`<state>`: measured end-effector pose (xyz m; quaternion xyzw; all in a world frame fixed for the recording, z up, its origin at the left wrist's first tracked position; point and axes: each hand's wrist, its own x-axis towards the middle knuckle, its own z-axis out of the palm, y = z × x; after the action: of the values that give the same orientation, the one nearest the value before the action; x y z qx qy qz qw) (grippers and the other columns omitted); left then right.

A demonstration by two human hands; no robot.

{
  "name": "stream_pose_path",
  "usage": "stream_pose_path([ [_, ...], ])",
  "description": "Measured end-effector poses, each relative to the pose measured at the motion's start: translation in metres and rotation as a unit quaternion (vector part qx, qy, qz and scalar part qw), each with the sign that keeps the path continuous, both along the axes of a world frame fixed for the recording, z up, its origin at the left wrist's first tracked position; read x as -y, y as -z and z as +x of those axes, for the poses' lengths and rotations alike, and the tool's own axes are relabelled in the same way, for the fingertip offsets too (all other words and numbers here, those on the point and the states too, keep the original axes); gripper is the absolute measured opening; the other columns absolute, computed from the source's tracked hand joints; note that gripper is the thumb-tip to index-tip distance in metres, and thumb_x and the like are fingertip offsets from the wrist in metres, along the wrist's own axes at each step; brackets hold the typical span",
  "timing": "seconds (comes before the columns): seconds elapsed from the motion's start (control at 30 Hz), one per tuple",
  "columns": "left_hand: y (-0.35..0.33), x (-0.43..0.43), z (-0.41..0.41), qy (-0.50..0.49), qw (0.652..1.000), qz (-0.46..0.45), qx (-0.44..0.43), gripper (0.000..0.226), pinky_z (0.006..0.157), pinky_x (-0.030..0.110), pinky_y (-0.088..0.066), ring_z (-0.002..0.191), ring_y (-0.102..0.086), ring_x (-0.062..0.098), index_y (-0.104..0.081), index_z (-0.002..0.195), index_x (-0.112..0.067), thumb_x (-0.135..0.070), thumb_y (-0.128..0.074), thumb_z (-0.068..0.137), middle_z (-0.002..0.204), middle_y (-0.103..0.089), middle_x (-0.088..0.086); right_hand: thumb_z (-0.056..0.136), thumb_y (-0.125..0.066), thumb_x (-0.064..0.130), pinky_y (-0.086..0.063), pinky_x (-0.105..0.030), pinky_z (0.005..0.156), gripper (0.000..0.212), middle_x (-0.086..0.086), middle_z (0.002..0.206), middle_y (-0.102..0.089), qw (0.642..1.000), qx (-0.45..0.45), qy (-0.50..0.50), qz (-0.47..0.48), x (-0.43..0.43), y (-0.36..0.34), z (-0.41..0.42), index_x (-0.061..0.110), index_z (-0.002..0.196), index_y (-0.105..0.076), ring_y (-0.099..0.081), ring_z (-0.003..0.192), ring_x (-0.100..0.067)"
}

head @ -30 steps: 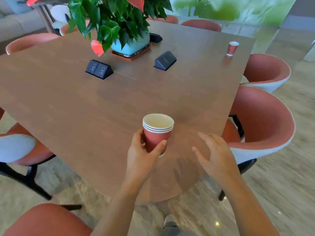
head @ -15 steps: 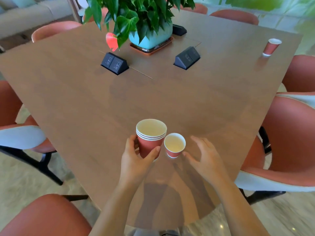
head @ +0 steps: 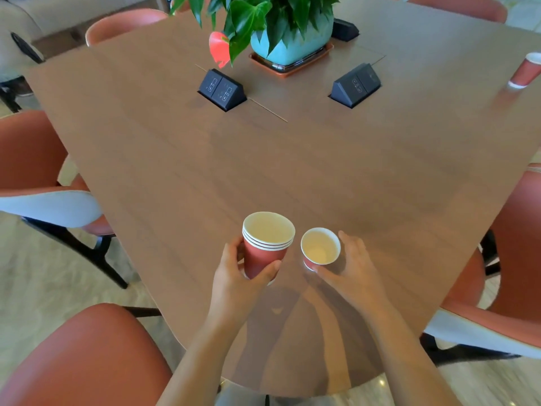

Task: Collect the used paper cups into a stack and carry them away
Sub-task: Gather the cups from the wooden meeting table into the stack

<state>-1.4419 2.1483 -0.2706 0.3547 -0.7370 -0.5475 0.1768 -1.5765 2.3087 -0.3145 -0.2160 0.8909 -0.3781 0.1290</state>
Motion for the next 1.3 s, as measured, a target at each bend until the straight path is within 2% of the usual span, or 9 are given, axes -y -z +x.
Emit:
stream_pose_path([
  [0.23,0.003,-0.002,0.011,-0.014,1.000,0.001,0.006,0.052,0.066,0.001,-0.042,0.091,-0.052,-0.020,-0.046,0.097,-0.047,-0.029,-0.082,0.064,0.098,-0.057,-0.030,0.067,-0.076,0.046,-0.033,-0.021,0.085,0.089,0.002,0.132,-0.038,1.000,0.009,0.000,0.006,0.009,0.011,-0.002,0.019,0.139,-0.029,-0.037,0.121,-0.013],
  [0.4,0.006,-0.004,0.021,-0.033,0.999,-0.003,-0.001,0.053,0.064,0.001,-0.042,0.089,-0.054,-0.018,-0.047,0.097,-0.046,-0.026,-0.083,0.063,0.093,-0.059,-0.031,0.067,-0.077,0.043,-0.035,-0.023,0.083,0.085,0.002,0.129,-0.040,1.000,0.010,0.005,-0.007,0.014,0.016,-0.001,0.020,0.136,-0.033,-0.040,0.117,-0.015],
  [0.53,0.008,-0.003,0.031,-0.044,0.999,-0.002,0.004,0.055,0.064,0.001,-0.042,0.091,-0.053,-0.018,-0.045,0.098,-0.048,-0.029,-0.083,0.063,0.098,-0.057,-0.029,0.067,-0.076,0.041,-0.040,-0.030,0.085,0.076,0.002,0.125,-0.044,1.000,0.018,0.009,-0.021,0.016,0.020,-0.003,0.023,0.131,-0.038,-0.042,0.115,-0.015],
  [0.67,0.010,-0.002,0.034,-0.040,0.999,-0.002,0.013,0.055,0.064,0.001,-0.043,0.092,-0.052,-0.018,-0.045,0.098,-0.050,-0.032,-0.082,0.063,0.099,-0.056,-0.030,0.064,-0.077,0.040,-0.042,-0.031,0.079,0.072,0.004,0.120,-0.046,0.999,0.031,0.029,-0.031,0.018,0.020,-0.004,0.026,0.125,-0.041,-0.047,0.108,-0.016],
  [0.8,0.011,-0.002,0.034,-0.027,0.999,-0.009,0.017,0.056,0.066,0.001,-0.043,0.094,-0.051,-0.018,-0.045,0.100,-0.049,-0.032,-0.083,0.063,0.101,-0.055,-0.029,0.063,-0.078,0.036,-0.042,-0.032,0.080,0.072,0.003,0.120,-0.047,0.997,0.042,0.047,-0.054,0.014,0.017,-0.001,0.021,0.125,-0.043,-0.048,0.107,-0.017],
  [0.9,0.011,-0.003,0.033,-0.013,1.000,-0.019,0.014,0.060,0.066,0.001,-0.043,0.097,-0.049,-0.017,-0.044,0.107,-0.045,-0.032,-0.082,0.063,0.103,-0.054,-0.029,0.061,-0.079,0.035,-0.036,-0.027,0.080,0.072,0.006,0.117,-0.047,0.992,0.044,0.068,-0.096,0.010,0.008,0.004,0.021,0.123,-0.046,-0.046,0.104,-0.012],
  [1.03,0.011,-0.004,0.030,0.013,1.000,-0.026,0.011,0.059,0.069,0.003,-0.044,0.099,-0.053,-0.011,-0.047,0.103,-0.053,-0.029,-0.083,0.063,0.106,-0.056,-0.029,0.062,-0.081,0.028,-0.044,-0.029,0.083,0.066,0.011,0.113,-0.048,0.982,0.036,0.100,-0.153,0.000,-0.011,0.007,0.025,0.119,-0.049,-0.051,0.106,-0.015],
  [1.17,0.009,-0.009,0.026,0.044,0.998,-0.032,0.010,0.061,0.073,0.009,-0.046,0.100,-0.054,-0.006,-0.046,0.102,-0.058,-0.030,-0.083,0.063,0.109,-0.057,-0.026,0.066,-0.079,0.024,-0.044,-0.018,0.073,0.054,0.005,0.115,-0.056,0.961,0.075,0.116,-0.238,-0.011,-0.035,0.009,0.035,0.110,-0.050,-0.058,0.099,-0.011],
  [1.3,0.007,-0.014,0.023,0.066,0.997,-0.037,0.007,0.061,0.073,0.004,-0.043,0.097,-0.054,-0.009,-0.047,0.102,-0.056,-0.027,-0.083,0.063,0.109,-0.059,-0.022,0.069,-0.077,0.017,-0.049,-0.013,0.068,0.048,0.000,0.111,-0.061,0.940,0.093,0.129,-0.302,-0.019,-0.051,0.013,0.039,0.103,-0.052,-0.061,0.095,-0.009],
])
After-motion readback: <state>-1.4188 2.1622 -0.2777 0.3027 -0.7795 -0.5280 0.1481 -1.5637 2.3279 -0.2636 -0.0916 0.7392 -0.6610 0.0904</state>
